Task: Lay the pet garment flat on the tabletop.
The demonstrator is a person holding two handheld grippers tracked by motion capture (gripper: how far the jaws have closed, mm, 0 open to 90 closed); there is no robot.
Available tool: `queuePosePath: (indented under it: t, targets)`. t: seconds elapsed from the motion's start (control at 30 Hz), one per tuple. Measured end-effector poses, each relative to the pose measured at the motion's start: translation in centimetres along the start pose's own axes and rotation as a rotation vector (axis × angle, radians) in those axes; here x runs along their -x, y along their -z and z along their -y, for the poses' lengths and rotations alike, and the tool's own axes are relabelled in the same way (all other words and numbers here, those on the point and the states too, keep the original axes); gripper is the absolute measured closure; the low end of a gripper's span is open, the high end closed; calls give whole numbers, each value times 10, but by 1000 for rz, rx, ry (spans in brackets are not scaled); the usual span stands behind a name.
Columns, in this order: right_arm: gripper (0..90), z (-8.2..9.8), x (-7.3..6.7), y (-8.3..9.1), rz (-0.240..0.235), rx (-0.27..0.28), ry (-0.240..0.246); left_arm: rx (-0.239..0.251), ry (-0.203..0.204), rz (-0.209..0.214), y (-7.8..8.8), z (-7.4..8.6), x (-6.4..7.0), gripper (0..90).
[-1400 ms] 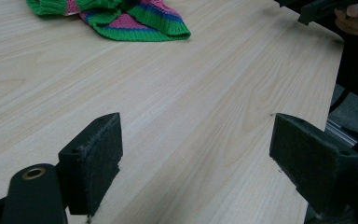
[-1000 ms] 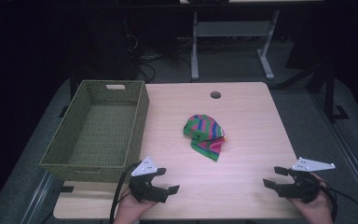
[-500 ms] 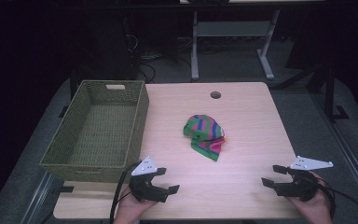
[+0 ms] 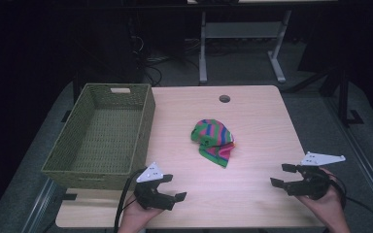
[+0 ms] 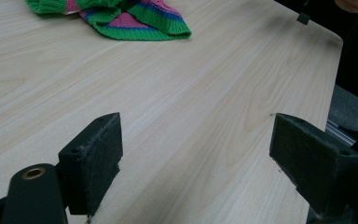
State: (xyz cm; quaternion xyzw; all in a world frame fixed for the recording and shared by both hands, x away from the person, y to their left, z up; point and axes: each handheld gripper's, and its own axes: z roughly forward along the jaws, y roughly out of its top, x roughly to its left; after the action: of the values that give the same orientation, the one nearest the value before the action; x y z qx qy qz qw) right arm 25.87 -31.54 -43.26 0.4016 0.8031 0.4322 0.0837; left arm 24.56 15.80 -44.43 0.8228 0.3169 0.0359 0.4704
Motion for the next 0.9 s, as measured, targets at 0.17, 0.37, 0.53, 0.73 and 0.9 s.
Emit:
queuePosePath:
  t: [0.17, 0.37, 0.53, 0.73, 0.9]
  targets:
    - [195, -12, 0, -3, -12, -5, 7, 3, 9, 3, 0, 0, -1, 168]
    - [187, -32, -2, -13, -39, -34, 36, 3, -5, 6, 1, -1, 1, 168]
    - [188, -45, -2, -17, -48, -46, 44, 5, 1, 8, 2, 0, -1, 168]
    - [187, -68, -3, -23, -62, -48, 61, 10, -5, 8, 3, -1, -1, 168]
    - [188, -86, -4, -28, -78, -52, 77, 5, -4, 9, 3, -1, -2, 168]
